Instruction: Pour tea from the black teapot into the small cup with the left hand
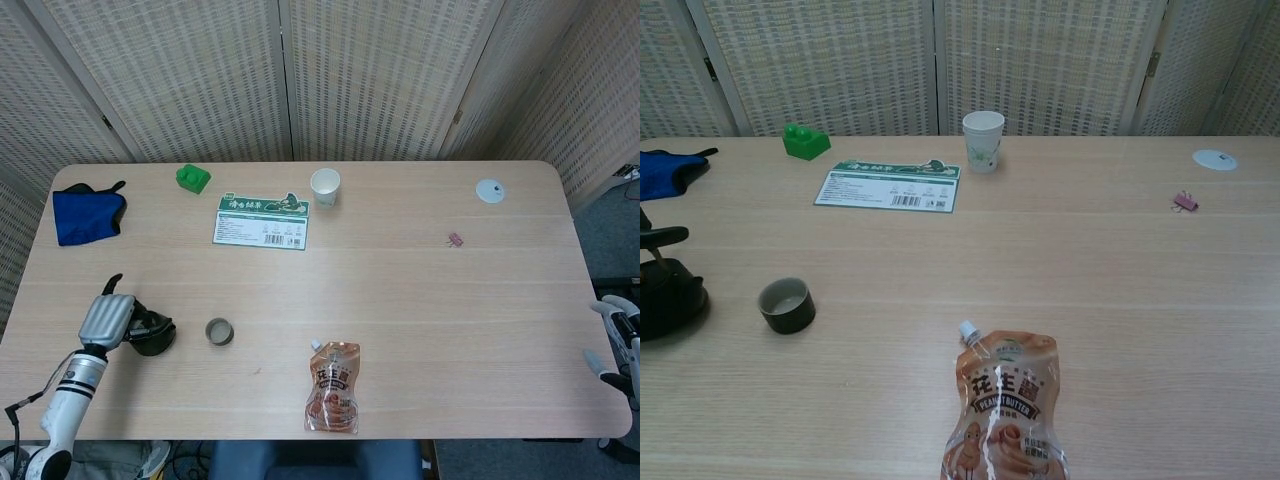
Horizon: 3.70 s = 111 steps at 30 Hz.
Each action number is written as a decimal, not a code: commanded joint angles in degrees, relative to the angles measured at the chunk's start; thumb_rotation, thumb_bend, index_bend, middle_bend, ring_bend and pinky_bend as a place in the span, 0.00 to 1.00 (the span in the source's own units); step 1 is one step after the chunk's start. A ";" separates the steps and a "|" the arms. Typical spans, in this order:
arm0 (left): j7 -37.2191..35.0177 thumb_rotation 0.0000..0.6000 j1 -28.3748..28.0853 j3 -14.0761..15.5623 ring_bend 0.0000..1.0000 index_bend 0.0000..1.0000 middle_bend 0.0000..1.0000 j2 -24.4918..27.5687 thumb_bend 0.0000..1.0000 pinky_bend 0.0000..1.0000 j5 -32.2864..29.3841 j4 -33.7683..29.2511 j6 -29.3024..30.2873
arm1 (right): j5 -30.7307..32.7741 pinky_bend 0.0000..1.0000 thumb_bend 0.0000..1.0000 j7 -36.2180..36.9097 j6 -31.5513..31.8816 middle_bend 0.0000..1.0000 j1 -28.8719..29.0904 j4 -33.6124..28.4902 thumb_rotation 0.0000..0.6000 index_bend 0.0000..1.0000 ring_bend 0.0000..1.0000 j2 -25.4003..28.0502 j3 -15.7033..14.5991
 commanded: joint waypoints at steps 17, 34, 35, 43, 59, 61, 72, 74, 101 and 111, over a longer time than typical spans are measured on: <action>1.72 0.70 2.03 -2.78 1.00 1.00 1.00 1.12 0.25 0.48 1.27 -2.43 8.51 | -0.98 0.25 0.19 0.05 1.20 0.26 -0.16 -0.33 1.00 0.30 0.22 0.35 0.20; 2.71 0.85 1.90 -3.57 1.00 1.00 1.00 0.19 0.35 0.57 1.54 -2.53 9.88 | -0.70 0.25 0.19 0.47 1.20 0.26 -0.54 0.04 1.00 0.30 0.22 0.33 -0.05; 2.74 0.85 1.90 -3.56 1.00 1.00 1.00 0.20 0.35 0.57 1.58 -2.55 9.89 | -0.69 0.25 0.19 0.46 1.22 0.26 -0.55 0.03 1.00 0.30 0.22 0.35 -0.04; 2.74 0.84 2.11 -3.03 1.00 1.00 1.00 0.66 0.36 0.57 2.73 -3.81 10.34 | -0.31 0.25 0.19 -0.45 1.90 0.26 -0.56 -0.76 1.00 0.30 0.22 0.87 0.66; 6.07 0.81 0.35 -1.45 1.00 1.00 1.00 0.61 0.36 0.57 7.55 -8.58 9.95 | 0.72 0.25 0.19 -1.18 1.87 0.26 -0.49 -2.26 1.00 0.30 0.22 1.71 1.38; 6.79 0.82 -0.02 -1.21 1.00 1.00 1.00 0.29 0.36 0.57 8.17 -8.58 9.76 | 0.70 0.25 0.19 -1.12 1.90 0.26 -0.52 -2.27 1.00 0.30 0.22 1.72 1.36; 9.45 0.86 -1.55 -0.64 1.00 1.00 1.00 -1.09 0.36 0.57 10.06 -8.25 9.01 | 0.63 0.25 0.19 -0.55 2.29 0.26 -1.04 -2.07 1.00 0.30 0.22 1.68 1.04; 9.82 0.87 -1.73 -0.63 1.00 1.00 1.00 -1.14 0.37 0.57 10.19 -8.41 8.96 | 0.62 0.25 0.19 -0.38 2.42 0.26 -1.15 -1.94 1.00 0.30 0.22 1.62 1.02; 13.96 1.00 -2.92 0.10 1.00 1.00 1.00 -2.22 0.43 0.57 11.72 -8.86 9.07 | 0.86 0.25 0.19 0.95 2.69 0.26 -1.74 -0.64 1.00 0.30 0.22 1.24 0.90; 15.64 0.98 -3.55 0.37 1.00 1.00 1.00 -3.47 0.43 0.57 12.28 -7.86 8.80 | 1.05 0.25 0.19 1.21 2.63 0.26 -1.84 -0.42 1.00 0.30 0.22 1.27 0.94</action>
